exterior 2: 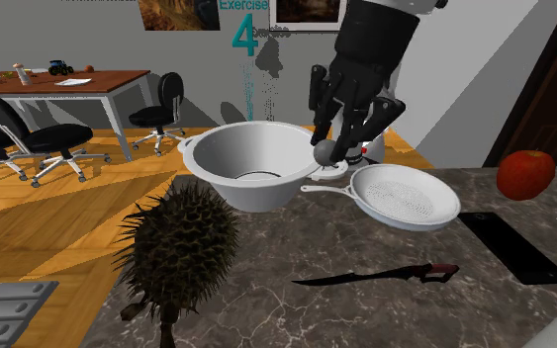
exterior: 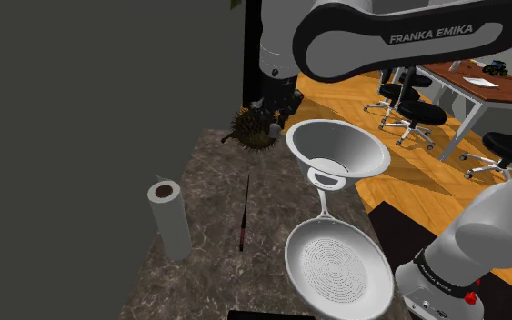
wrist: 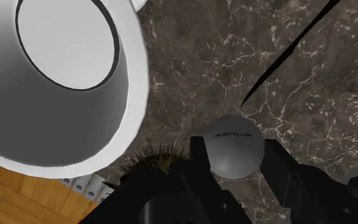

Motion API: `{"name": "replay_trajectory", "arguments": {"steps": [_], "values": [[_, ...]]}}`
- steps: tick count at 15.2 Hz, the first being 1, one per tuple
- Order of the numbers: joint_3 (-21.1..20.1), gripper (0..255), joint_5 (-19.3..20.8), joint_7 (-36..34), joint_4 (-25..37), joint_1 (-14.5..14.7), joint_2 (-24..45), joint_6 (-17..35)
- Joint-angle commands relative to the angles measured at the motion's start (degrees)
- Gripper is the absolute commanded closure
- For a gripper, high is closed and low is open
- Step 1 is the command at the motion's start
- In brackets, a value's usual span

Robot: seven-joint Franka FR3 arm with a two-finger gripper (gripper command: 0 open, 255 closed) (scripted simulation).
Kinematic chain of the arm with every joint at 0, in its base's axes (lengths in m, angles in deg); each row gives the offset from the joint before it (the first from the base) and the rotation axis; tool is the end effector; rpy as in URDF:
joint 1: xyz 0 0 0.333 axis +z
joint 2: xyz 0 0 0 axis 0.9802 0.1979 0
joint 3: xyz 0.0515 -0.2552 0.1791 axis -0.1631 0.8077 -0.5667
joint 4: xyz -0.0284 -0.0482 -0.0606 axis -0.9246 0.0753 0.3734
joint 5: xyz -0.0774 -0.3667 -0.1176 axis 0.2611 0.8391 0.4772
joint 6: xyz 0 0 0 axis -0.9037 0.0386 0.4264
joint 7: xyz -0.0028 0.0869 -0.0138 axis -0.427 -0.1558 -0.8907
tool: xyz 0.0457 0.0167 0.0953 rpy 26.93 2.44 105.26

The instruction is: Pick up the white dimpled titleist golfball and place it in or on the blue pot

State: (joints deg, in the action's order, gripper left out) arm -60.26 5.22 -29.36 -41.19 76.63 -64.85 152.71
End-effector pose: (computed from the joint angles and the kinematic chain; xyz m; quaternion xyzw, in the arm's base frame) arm 0.4458 0.2762 0.5568 0.9877 -0.0952 0.0917 0.0831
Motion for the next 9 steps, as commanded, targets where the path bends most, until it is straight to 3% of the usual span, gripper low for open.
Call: {"name": "replay_trajectory", "arguments": {"steps": [1, 9], "values": [[2.4, 255, -2.1, 3.8, -4.2, -0.7, -4.3, 1.3], [12.1, 255, -5.3, 16.5, -15.9, -2.0, -16.3, 3.5]]}}
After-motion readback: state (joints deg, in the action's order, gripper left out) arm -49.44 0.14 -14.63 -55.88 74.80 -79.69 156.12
